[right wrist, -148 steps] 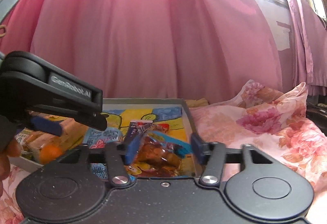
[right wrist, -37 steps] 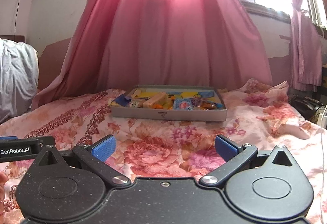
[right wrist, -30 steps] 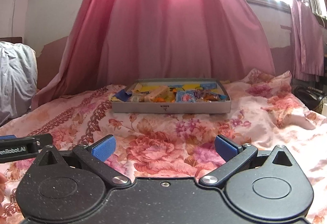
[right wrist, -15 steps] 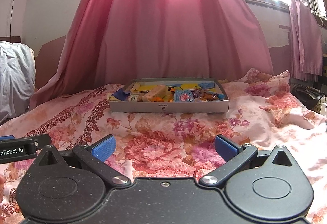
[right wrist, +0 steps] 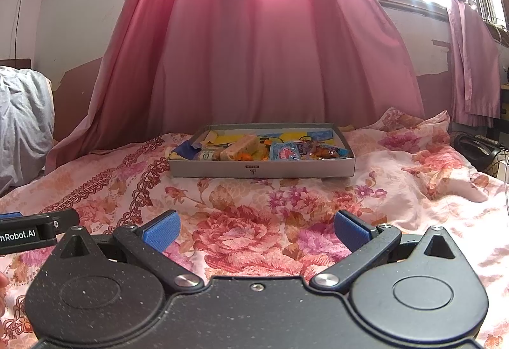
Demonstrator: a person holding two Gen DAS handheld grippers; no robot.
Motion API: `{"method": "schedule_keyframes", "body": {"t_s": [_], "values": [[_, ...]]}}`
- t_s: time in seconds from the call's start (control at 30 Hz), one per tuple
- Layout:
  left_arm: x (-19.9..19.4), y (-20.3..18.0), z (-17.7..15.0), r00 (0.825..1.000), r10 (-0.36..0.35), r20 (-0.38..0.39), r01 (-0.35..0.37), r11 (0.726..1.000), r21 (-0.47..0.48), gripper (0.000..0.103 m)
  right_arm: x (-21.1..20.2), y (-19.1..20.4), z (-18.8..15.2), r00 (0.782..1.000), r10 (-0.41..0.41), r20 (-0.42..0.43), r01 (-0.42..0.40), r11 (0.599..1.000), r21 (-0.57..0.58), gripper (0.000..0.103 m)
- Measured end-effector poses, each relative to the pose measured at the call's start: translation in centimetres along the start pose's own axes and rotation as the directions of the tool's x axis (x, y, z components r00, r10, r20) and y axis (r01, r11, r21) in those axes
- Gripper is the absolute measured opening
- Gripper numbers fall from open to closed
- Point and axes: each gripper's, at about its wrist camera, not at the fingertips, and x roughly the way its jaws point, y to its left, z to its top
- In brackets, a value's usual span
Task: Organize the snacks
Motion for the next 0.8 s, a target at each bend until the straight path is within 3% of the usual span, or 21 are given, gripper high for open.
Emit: {"method": "schedule_keyframes", "body": {"t_s": [0.8], "values": [[-0.07,-0.02,0.03,1.000,-0.001,0.002,0.001,1.000,-0.004,0.103,0.05,0.23,-0.07,1.000,-0.001,-0.001,0.001,1.000,-0.002,0.102]]}}
